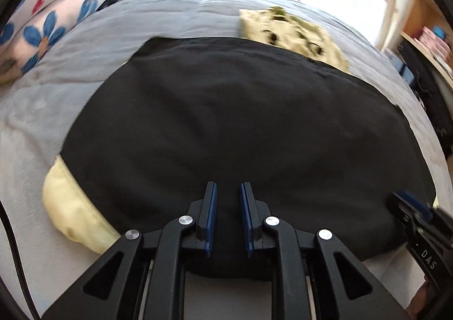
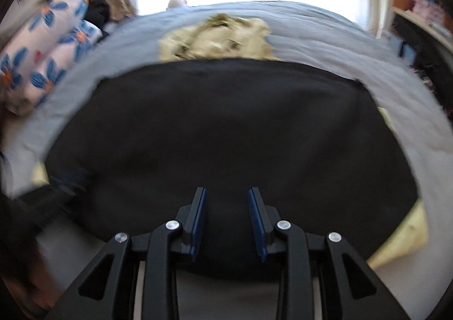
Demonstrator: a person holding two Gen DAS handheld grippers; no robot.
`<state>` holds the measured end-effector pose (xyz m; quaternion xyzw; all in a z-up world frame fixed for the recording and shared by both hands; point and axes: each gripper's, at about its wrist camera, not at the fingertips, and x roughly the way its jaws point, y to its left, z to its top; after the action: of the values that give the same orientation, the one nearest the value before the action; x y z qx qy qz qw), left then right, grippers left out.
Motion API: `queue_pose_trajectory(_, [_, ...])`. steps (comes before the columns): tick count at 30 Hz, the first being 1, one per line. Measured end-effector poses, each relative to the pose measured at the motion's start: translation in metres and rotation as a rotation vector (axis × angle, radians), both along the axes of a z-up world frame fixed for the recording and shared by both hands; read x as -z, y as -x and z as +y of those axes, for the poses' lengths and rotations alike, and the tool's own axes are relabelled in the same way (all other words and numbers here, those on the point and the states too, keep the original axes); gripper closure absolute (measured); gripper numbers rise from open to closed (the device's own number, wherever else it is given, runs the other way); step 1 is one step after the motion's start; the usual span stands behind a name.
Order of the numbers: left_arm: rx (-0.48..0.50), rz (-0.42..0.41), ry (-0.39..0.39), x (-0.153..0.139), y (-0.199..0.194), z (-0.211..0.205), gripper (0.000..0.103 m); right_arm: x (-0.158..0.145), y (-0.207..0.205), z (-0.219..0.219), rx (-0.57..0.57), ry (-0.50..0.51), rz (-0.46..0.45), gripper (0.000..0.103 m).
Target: Fold large clothes
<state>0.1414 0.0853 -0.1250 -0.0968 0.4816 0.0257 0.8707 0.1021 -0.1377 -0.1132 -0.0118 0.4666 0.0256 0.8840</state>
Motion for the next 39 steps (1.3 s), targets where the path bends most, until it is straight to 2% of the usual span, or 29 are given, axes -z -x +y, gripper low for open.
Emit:
queue_pose_trajectory(2, [-0.039,0.014,-0.018,0.001,0.0,0.019,0.088,0.002,0.005,-0.034,0.053,-0.002,-0.003,0.075])
queue_pose_trajectory(4, [-0.081,0.026,-0.062,0.001,0.001,0.034,0.088,0.003,0.009,-0.07,0.166,0.075,-0.013,0.075])
queue_pose_trajectory(6, [-0.106,0.031,-0.079,0.002,0.003,0.05,0.088,0.007,0.013,-0.107,0.259,0.093,-0.008,0.076])
queue_pose_trajectory(9, [-0.129,0.032,-0.072,0.003,0.007,0.063,0.088,0.007,0.017,-0.141,0.307,-0.012,0.002,0.093])
queue_pose_trajectory(10, [-0.134,0.031,-0.072,0.002,0.008,0.065,0.088,0.006,0.017,-0.144,0.311,-0.032,0.005,0.094])
queue_pose_trajectory(12, [-0.139,0.035,-0.082,0.003,0.008,0.068,0.088,0.005,0.017,-0.141,0.318,-0.017,0.007,0.094])
queue_pose_trajectory(15, [-0.127,0.05,-0.13,0.004,-0.003,0.059,0.088,0.007,0.013,-0.124,0.32,0.057,0.016,0.089])
queue_pose_trajectory(18, [-0.121,0.079,-0.151,0.0,-0.003,0.055,0.08,0.004,0.012,-0.12,0.338,0.084,0.029,0.084])
queue_pose_trajectory(21, [-0.13,0.094,-0.129,-0.01,-0.003,0.053,0.064,-0.003,0.013,-0.115,0.352,0.068,0.033,0.072])
queue_pose_trajectory(23, [-0.146,0.086,-0.151,-0.019,0.002,0.049,0.044,-0.01,0.017,-0.111,0.354,0.061,0.029,0.07])
queue_pose_trajectory(27, [-0.127,0.042,-0.197,-0.039,0.014,0.038,0.043,-0.026,0.028,-0.099,0.339,0.048,0.009,0.07])
queue_pose_trajectory(31, [-0.109,0.015,-0.194,-0.058,0.03,0.031,0.043,-0.042,0.042,-0.079,0.304,0.071,-0.021,0.07])
queue_pose_trajectory(39, [-0.078,-0.036,-0.177,-0.089,0.057,0.022,0.043,-0.07,0.064,-0.042,0.206,0.051,-0.068,0.07])
